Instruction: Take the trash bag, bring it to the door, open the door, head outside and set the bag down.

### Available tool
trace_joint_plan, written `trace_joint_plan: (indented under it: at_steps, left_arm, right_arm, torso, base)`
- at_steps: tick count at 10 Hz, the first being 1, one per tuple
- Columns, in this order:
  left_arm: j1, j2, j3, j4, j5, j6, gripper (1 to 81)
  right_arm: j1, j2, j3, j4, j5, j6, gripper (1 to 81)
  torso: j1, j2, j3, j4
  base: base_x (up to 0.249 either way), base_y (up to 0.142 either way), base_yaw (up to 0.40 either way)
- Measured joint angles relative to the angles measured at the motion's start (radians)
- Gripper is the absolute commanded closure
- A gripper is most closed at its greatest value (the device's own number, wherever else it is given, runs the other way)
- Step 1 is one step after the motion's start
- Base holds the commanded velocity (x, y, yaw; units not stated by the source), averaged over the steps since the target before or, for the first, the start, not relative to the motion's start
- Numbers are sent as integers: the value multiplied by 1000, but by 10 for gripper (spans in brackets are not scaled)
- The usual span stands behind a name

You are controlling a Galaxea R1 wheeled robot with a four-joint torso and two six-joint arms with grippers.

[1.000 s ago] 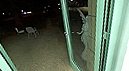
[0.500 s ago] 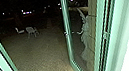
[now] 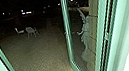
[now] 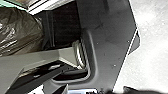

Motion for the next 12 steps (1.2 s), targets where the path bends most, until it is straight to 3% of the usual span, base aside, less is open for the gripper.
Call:
trace_joint_plan:
  at_steps: [12]
  left_arm:
    - [-3,0,0,0,-1,0,811]
  right_arm:
    - [5,0,-2,0,1,0,10]
  torso:
    - [0,0,0,0]
  base:
    - [99,0,0]
